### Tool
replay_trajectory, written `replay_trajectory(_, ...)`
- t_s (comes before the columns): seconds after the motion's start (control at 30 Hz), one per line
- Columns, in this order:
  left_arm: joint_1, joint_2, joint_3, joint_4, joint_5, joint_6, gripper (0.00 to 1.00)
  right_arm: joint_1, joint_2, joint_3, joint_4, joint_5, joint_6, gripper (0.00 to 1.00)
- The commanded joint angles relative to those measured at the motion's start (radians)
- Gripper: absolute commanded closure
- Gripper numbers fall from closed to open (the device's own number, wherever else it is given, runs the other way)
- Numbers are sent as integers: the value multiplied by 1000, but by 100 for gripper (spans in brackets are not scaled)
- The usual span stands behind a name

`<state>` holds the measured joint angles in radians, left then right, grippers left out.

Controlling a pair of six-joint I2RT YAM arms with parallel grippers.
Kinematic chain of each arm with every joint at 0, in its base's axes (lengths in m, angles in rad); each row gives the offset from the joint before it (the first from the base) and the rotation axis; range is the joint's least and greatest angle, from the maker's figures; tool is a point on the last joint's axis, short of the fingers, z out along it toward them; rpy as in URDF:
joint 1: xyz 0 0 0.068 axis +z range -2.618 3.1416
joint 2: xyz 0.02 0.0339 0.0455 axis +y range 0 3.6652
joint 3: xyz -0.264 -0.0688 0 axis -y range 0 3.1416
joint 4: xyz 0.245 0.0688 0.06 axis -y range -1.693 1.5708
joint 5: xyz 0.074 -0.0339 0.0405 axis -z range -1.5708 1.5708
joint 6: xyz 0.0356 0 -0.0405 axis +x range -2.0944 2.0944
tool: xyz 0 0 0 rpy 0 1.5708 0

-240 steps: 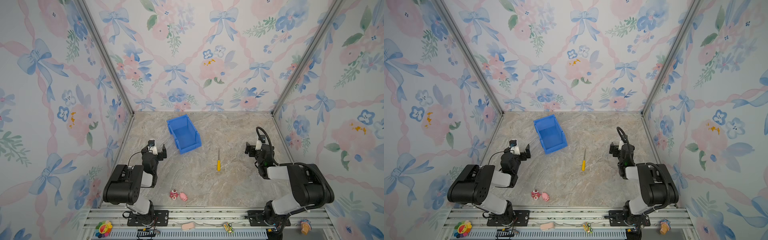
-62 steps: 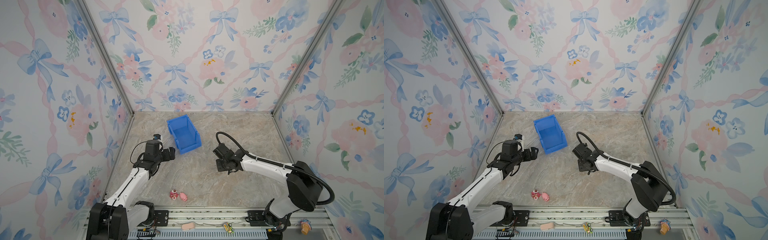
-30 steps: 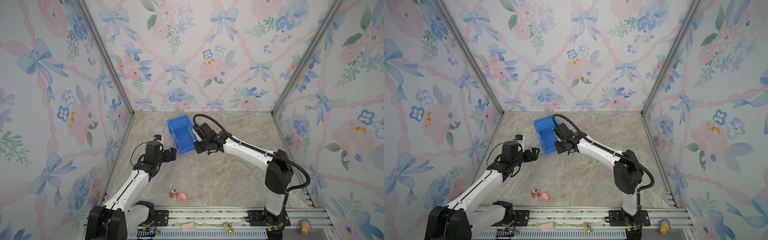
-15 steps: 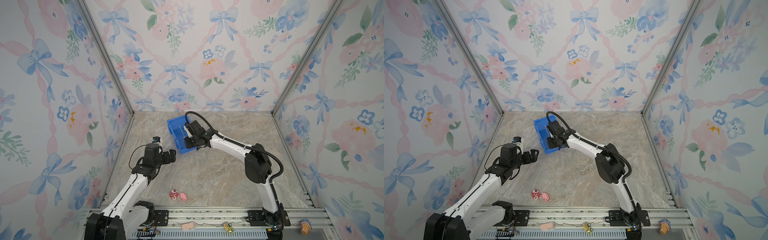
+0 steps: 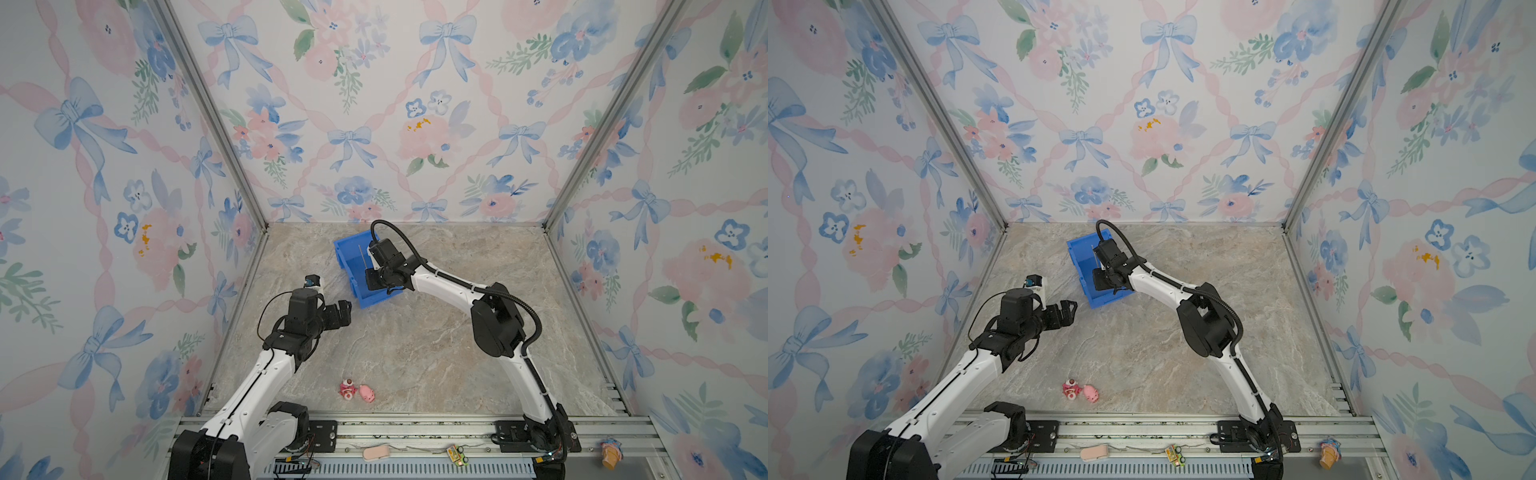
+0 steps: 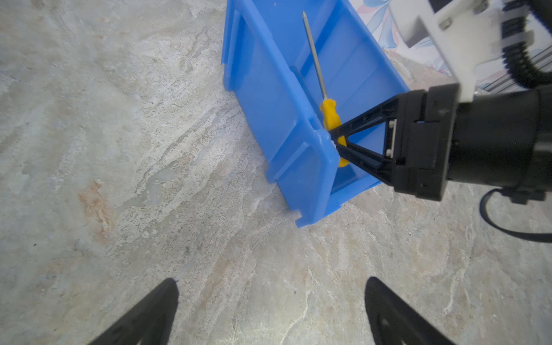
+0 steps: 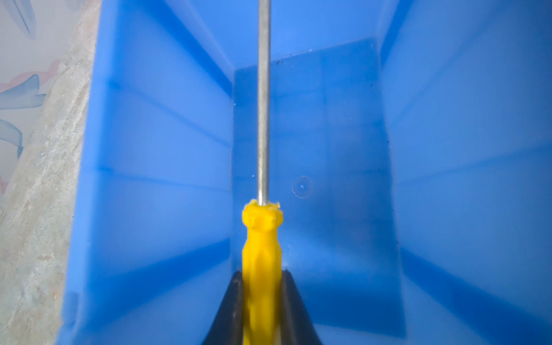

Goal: Put the screwdriver in the bin
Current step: Place the screwdriver into the bin.

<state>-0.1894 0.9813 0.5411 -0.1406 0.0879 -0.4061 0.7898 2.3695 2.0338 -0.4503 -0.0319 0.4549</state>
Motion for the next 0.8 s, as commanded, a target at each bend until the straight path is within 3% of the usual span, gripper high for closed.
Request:
replay_trajectory(0.0,-5,13,7,-20,-3,-1,2,-16,34,54,6,-14,27,87)
replay_trajectory(0.07,-5,22,11,-20,-19,-3,2,-17,38,59,3,-17,30,85)
replay_trajectory(0.37,-5,49,14,-10,-12,-4,2,-2,11,23,5,16,-6,53)
replay_trajectory(0.6,-2,52,29,-10,-37,25,2,14,-32,32,-14,47,-62,38)
replay_trajectory(0.77,-4,48,31,-10,-30,31,2,24,-97,7,-10,101,-106,22)
